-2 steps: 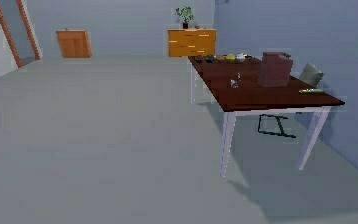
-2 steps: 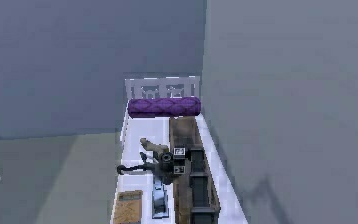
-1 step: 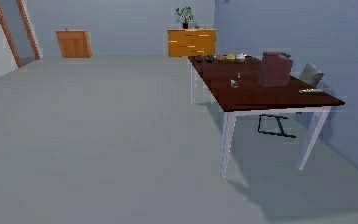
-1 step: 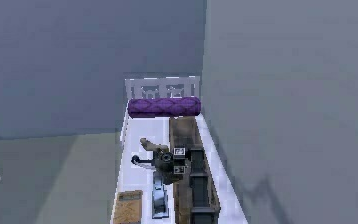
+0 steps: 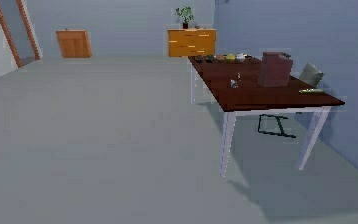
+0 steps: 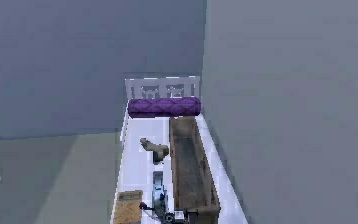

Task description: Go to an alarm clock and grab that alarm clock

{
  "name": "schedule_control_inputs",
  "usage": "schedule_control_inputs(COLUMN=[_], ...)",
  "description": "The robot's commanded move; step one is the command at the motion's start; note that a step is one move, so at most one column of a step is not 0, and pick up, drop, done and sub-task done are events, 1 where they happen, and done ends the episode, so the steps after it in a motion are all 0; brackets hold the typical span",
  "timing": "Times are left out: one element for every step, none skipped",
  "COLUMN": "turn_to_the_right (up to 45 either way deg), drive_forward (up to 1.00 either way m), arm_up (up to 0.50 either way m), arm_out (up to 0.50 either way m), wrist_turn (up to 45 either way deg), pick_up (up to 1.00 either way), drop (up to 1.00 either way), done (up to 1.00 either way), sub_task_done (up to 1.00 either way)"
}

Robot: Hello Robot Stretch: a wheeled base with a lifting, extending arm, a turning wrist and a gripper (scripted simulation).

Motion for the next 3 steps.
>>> schedule_control_inputs(turn_to_the_right=[0.0,0.0,0.0], drive_forward=[0.00,0.00,0.00], arm_up=[0.00,0.10,0.00], arm_out=[0.00,0.00,0.00], wrist_turn=[0.0,0.0,0.0], pick_up=[1.00,0.00,0.00], drop=[0.00,0.00,0.00], done=[0.00,0.00,1.00], sub_task_done=[0.00,0.00,0.00])
